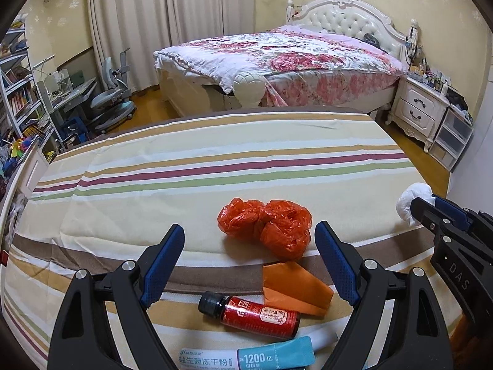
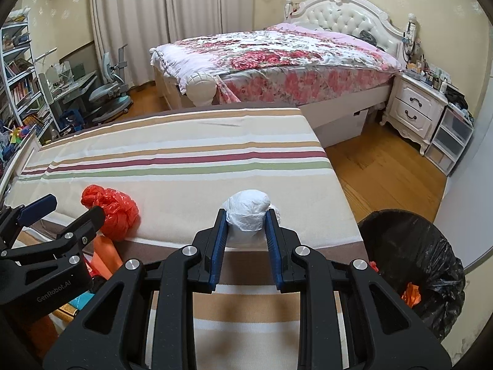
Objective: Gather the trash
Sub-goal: 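Lift the white tissue with the right tool while the left tool grasps the red-orange plastic bag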
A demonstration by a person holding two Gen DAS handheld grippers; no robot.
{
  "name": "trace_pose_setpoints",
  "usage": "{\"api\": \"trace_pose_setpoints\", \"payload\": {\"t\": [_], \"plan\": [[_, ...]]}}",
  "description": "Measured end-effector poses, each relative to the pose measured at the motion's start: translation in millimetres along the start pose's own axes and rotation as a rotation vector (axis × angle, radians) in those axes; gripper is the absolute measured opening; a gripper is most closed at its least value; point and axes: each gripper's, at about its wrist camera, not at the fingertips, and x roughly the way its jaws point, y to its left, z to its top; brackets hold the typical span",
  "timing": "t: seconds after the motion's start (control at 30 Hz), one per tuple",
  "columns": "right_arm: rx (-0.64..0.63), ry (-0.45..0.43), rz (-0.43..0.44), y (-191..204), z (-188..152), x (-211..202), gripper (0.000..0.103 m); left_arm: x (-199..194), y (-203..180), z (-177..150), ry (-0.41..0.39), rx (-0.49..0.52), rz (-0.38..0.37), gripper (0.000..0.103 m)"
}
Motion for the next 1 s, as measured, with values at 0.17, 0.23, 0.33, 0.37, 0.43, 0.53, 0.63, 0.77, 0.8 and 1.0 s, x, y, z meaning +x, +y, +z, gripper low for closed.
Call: {"api": "trace_pose_setpoints", "payload": {"t": [0.17, 0.23, 0.33, 0.37, 0.43, 0.53, 0.63, 0.77, 0.8, 1.0], "plan": [[-0.009, 0.009, 0.012, 2, 2, 7, 0.025, 14, 4, 2, 0.043, -0.003, -0.004, 0.084], [-0.011, 0.016, 0.015, 3, 2, 10, 0.025, 17, 4, 3, 0.054, -0.007, -0.01, 0.084], [-0.011, 0.025, 0.022, 4, 1, 14, 0.025, 20, 4, 3, 0.065, -0.003, -0.023, 0.084], [-0.011, 0.028, 0.024, 5, 0, 14, 0.025, 20, 4, 3, 0.068, 0.0, -0.028, 0.084], [-0.012, 0.032, 0.027, 6, -1, 16, 0.025, 20, 5, 3, 0.066, 0.004, -0.031, 0.083], [-0.015, 0.038, 0.03, 8, -1, 18, 0.025, 21, 4, 1, 0.07, 0.02, -0.047, 0.07], [-0.018, 0.042, 0.033, 10, -2, 19, 0.025, 19, 4, 0, 0.06, 0.033, -0.045, 0.067], [-0.019, 0.043, 0.033, 11, -3, 17, 0.025, 16, 3, -1, 0.048, 0.037, -0.034, 0.065], [-0.017, 0.042, 0.034, 11, -4, 16, 0.025, 14, 3, -1, 0.044, 0.034, -0.032, 0.065], [-0.003, 0.032, 0.031, 7, -8, 5, 0.025, 0, 5, 1, 0.012, 0.018, -0.033, 0.064]]}}
